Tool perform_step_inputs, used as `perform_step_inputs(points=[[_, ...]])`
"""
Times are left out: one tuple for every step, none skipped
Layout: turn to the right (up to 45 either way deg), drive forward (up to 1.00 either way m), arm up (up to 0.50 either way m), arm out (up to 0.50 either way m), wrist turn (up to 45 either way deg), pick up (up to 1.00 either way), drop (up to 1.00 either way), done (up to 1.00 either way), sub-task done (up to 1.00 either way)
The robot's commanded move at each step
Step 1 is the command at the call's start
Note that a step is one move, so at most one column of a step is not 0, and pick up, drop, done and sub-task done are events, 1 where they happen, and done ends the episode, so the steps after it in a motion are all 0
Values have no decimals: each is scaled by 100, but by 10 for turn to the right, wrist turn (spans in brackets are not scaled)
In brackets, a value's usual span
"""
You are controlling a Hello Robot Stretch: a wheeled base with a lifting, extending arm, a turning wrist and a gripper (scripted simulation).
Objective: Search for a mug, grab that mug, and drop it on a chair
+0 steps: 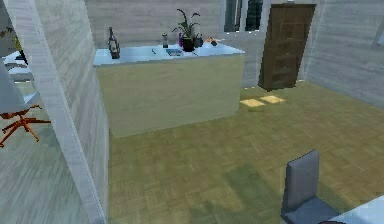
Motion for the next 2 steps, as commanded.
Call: perform_step_inputs(points=[[0,0,0,0,450,0,0,0,0],[0,0,0,0,450,0,0,0,0]])
